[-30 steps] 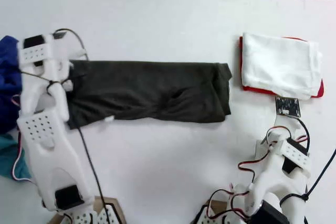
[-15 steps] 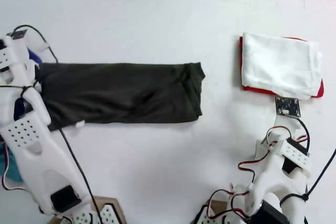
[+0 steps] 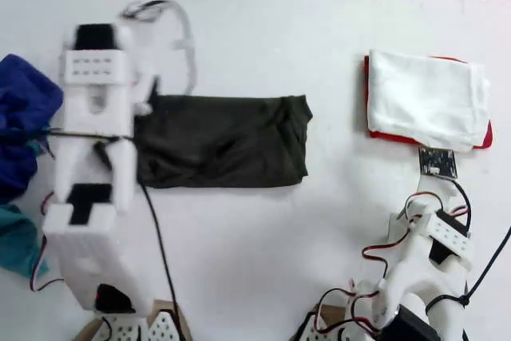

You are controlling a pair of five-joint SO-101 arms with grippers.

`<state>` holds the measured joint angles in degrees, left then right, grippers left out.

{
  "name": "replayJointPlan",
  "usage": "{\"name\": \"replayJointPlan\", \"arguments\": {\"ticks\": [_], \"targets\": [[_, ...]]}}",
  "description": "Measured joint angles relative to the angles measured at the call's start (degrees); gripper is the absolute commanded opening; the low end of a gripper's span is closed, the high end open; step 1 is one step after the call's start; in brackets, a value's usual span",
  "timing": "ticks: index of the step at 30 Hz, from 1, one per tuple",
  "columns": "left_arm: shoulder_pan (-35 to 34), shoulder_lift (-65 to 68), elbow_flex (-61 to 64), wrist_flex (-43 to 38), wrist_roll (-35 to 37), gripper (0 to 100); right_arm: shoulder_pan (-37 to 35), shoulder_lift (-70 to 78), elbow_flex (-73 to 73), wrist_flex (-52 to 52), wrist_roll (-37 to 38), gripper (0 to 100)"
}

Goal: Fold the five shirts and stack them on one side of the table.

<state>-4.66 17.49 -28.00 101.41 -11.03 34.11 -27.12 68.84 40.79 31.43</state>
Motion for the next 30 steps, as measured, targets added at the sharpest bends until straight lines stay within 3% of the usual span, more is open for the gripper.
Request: {"name": "replayJointPlan", "arguments": {"ticks": [12,17,30], "targets": [[21.63,-2.02,-4.13,-0.26,5.45,3,0.0,0.0,0.0,0.0,0.0,1.9],[29.1,-2.02,-4.31,-4.4,6.86,3,0.0,0.0,0.0,0.0,0.0,1.9],[31.91,13.36,-11.69,-14.59,9.23,3,0.0,0.0,0.0,0.0,0.0,1.9]]}}
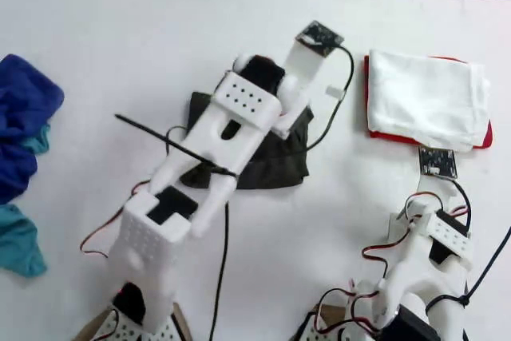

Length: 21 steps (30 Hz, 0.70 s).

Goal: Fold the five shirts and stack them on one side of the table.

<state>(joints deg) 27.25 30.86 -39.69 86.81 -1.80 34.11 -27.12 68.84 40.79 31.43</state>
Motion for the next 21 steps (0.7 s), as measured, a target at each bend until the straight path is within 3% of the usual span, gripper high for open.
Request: {"name": "replayJointPlan", "arguments": {"ticks": [9,14,21], "targets": [[2.55,7.47,-7.21,0.0,-0.09,4,0.0,0.0,0.0,0.0,0.0,1.9],[3.08,8.53,-7.3,0.35,-0.18,23,0.0,0.0,0.0,0.0,0.0,1.9],[2.99,8.53,-19.52,10.37,-5.8,18,0.0,0.0,0.0,0.0,0.0,1.9]]}}
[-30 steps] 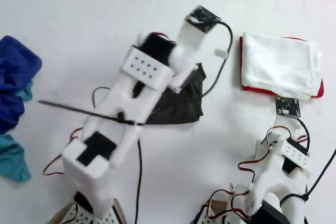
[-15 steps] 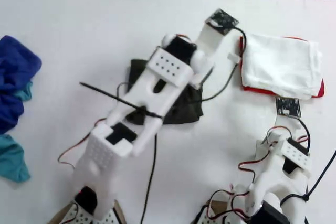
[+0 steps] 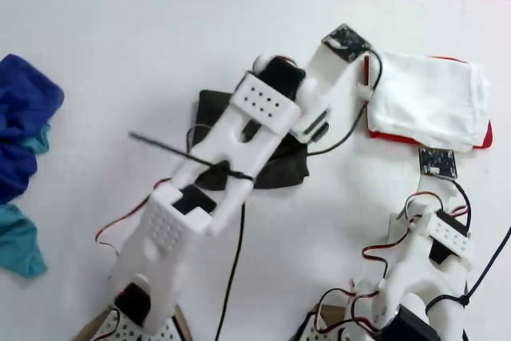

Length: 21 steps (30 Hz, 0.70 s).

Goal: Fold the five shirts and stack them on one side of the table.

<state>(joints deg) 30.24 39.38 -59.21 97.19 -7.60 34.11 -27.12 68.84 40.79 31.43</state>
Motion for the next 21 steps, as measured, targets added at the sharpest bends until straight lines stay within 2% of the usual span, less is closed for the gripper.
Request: {"name": "replayJointPlan", "arguments": {"ticks": [4,7,9,11,21], "targets": [[-4.4,-0.09,-9.05,3.78,-2.37,16,0.0,0.0,0.0,0.0,0.0,1.9],[-10.37,0.79,-9.85,3.96,-2.55,2,0.0,0.0,0.0,0.0,0.0,1.9],[-13.27,2.2,-9.23,3.96,-2.55,4,0.0,0.0,0.0,0.0,0.0,1.9],[-14.68,4.4,-8.88,3.96,-2.55,2,0.0,0.0,0.0,0.0,0.0,1.9],[-14.86,15.03,-8.79,2.9,-2.55,3,0.0,0.0,0.0,0.0,0.0,1.9]]}}
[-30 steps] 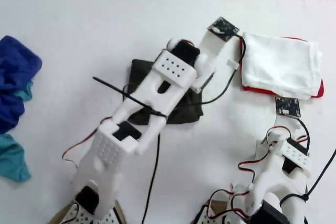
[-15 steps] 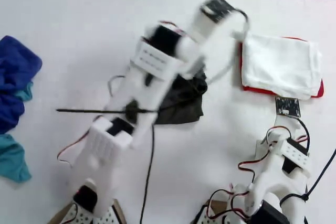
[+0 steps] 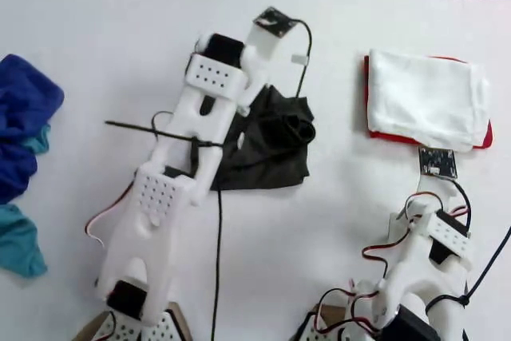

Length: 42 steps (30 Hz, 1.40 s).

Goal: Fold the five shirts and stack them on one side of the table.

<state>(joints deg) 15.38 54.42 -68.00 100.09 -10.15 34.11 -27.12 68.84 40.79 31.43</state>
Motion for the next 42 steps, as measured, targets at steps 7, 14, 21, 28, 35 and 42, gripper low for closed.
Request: {"name": "replayJointPlan", "arguments": {"ticks": [7,14,21,28,35,42], "targets": [[2.37,0.18,0.0,0.7,1.76,3,0.0,0.0,0.0,0.0,0.0,1.9],[7.12,0.53,0.09,1.23,2.64,3,0.0,0.0,0.0,0.0,0.0,1.9],[7.91,0.53,0.09,1.05,2.64,3,0.0,0.0,0.0,0.0,0.0,1.9],[1.76,0.62,0.09,-0.53,2.81,3,0.0,0.0,0.0,0.0,0.0,1.9],[2.02,4.92,0.09,-0.97,2.81,3,0.0,0.0,0.0,0.0,0.0,1.9],[6.24,5.8,0.18,1.23,5.01,3,0.0,0.0,0.0,0.0,0.0,1.9]]}}
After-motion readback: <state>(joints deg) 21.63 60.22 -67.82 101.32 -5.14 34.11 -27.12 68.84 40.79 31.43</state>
